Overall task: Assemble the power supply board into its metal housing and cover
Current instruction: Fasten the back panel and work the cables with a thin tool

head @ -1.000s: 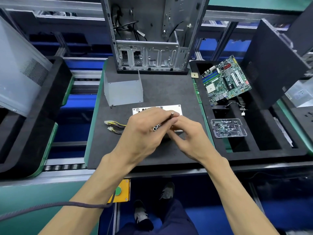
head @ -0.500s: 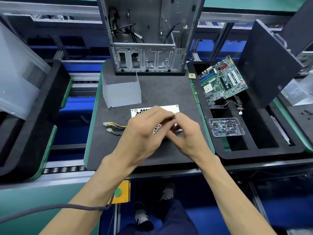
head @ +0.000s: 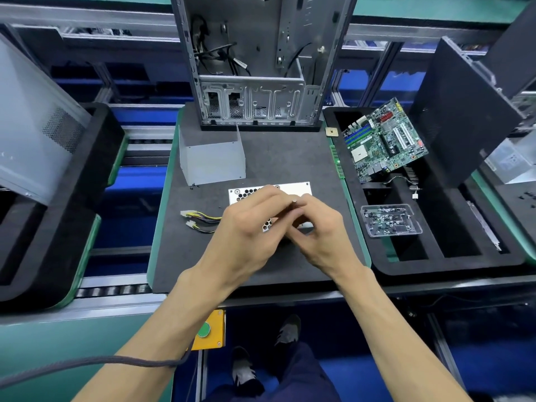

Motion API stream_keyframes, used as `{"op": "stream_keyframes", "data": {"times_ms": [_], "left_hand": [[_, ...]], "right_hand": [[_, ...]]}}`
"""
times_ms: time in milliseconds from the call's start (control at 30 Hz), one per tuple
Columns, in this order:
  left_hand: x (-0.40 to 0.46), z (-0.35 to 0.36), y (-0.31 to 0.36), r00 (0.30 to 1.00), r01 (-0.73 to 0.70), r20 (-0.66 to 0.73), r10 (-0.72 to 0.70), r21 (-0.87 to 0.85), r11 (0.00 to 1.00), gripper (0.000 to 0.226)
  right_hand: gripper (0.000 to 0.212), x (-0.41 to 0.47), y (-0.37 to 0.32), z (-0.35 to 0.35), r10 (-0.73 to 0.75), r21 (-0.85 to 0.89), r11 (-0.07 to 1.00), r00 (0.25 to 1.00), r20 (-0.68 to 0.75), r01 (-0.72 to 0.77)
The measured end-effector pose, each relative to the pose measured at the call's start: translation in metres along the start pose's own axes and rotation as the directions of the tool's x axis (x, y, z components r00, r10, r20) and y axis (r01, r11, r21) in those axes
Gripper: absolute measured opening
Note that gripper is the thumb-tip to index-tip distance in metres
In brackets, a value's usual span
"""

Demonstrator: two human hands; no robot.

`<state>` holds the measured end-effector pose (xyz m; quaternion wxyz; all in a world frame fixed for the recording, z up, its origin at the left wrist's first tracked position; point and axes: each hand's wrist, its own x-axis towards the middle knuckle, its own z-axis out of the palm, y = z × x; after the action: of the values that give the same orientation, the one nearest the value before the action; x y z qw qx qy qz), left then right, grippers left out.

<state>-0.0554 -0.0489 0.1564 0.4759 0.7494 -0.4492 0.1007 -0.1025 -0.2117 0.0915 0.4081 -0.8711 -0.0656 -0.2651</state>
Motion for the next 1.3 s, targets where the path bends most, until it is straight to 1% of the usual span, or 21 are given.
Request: {"op": "stream_keyframes", "data": {"times_ms": [67, 167, 233, 300, 367, 433, 500, 533, 600, 700, 767, 867, 967, 1033, 1200, 1233, 1300], "left_hand": [[0.001, -0.003, 0.000, 0.999, -0.005, 0.054, 0.006, -0.016, 1.000, 0.016], [0.004, -0.005, -0.001, 0.992, -0.011, 0.123, 0.012, -0.007, 1.000, 0.025], [0.007, -0.004, 0.000, 0.990, -0.016, 0.137, 0.017, -0.009, 1.000, 0.031], [0.007, -0.002, 0.002, 0.994, -0.017, 0.111, 0.018, -0.011, 1.000, 0.035], [0.005, 0.000, 0.003, 0.999, 0.012, 0.030, -0.011, -0.023, 1.000, 0.030], [0.003, 0.001, 0.003, 0.998, 0.039, -0.040, -0.040, -0.024, 0.999, 0.017], [0.001, 0.002, 0.003, 0.997, 0.027, -0.068, -0.027, -0.008, 1.000, 0.011], [0.001, 0.001, 0.002, 0.998, 0.018, -0.064, -0.019, -0.009, 1.000, 0.010], [0.001, -0.001, 0.001, 0.999, 0.012, -0.042, -0.012, -0.004, 1.000, 0.009], [0.002, -0.005, -0.004, 1.000, 0.026, -0.010, -0.026, 0.005, 1.000, 0.013], [0.003, -0.008, -0.007, 1.000, 0.022, 0.018, -0.022, -0.007, 1.000, 0.015], [0.004, -0.009, -0.007, 0.999, -0.004, 0.050, 0.006, -0.026, 1.000, 0.015], [0.003, -0.006, -0.004, 0.999, -0.026, 0.022, 0.026, -0.016, 1.000, 0.014], [0.003, -0.004, -0.003, 0.999, -0.036, -0.007, 0.036, 0.001, 0.999, 0.014], [0.001, -0.002, -0.001, 1.000, -0.019, -0.014, 0.019, 0.023, 1.000, 0.012], [0.001, -0.002, -0.001, 1.000, -0.011, -0.020, 0.012, 0.026, 1.000, 0.009], [0.001, -0.001, -0.001, 1.000, 0.000, -0.014, 0.001, 0.035, 0.999, 0.006]], "right_hand": [[0.015, 0.000, 0.000, -0.003, 0.010, 0.062, 0.998, 1.000, 0.015, -0.011], [0.012, -0.004, -0.002, -0.007, -0.032, 0.087, 0.996, 0.997, 0.072, 0.026], [0.012, -0.007, 0.000, -0.009, -0.021, 0.065, 0.998, 0.997, 0.070, 0.017], [0.013, -0.009, 0.002, -0.010, 0.005, 0.039, 0.999, 0.998, 0.059, -0.007], [0.016, -0.010, 0.003, -0.009, 0.020, 0.015, 1.000, 0.999, 0.041, -0.020], [0.015, -0.011, 0.004, -0.005, 0.033, -0.015, 0.999, 0.999, -0.008, -0.033], [0.019, -0.011, 0.004, 0.001, 0.047, -0.055, 0.997, 0.997, -0.059, -0.050], [0.021, -0.010, 0.005, 0.002, 0.049, -0.064, 0.997, 0.996, -0.078, -0.054], [0.019, -0.007, 0.005, 0.003, 0.046, -0.032, 0.998, 0.995, -0.087, -0.049], [0.009, -0.004, 0.003, -0.001, 0.015, 0.045, 0.999, 1.000, -0.023, -0.014], [0.011, -0.005, 0.003, -0.003, -0.007, 0.077, 0.997, 1.000, 0.012, 0.006], [0.010, -0.009, 0.006, -0.005, -0.006, 0.083, 0.997, 1.000, 0.020, 0.004], [0.006, -0.008, 0.009, -0.003, 0.007, 0.025, 1.000, 1.000, -0.025, -0.006], [0.015, -0.007, 0.009, 0.000, 0.021, 0.013, 1.000, 0.997, -0.070, -0.020], [0.029, -0.005, 0.011, 0.004, 0.009, -0.057, 0.998, 0.997, -0.078, -0.013], [0.028, -0.005, 0.010, 0.004, 0.019, -0.047, 0.999, 0.997, -0.078, -0.023], [0.016, -0.005, 0.005, 0.002, 0.043, 0.028, 0.999, 0.998, -0.044, -0.042]]}}
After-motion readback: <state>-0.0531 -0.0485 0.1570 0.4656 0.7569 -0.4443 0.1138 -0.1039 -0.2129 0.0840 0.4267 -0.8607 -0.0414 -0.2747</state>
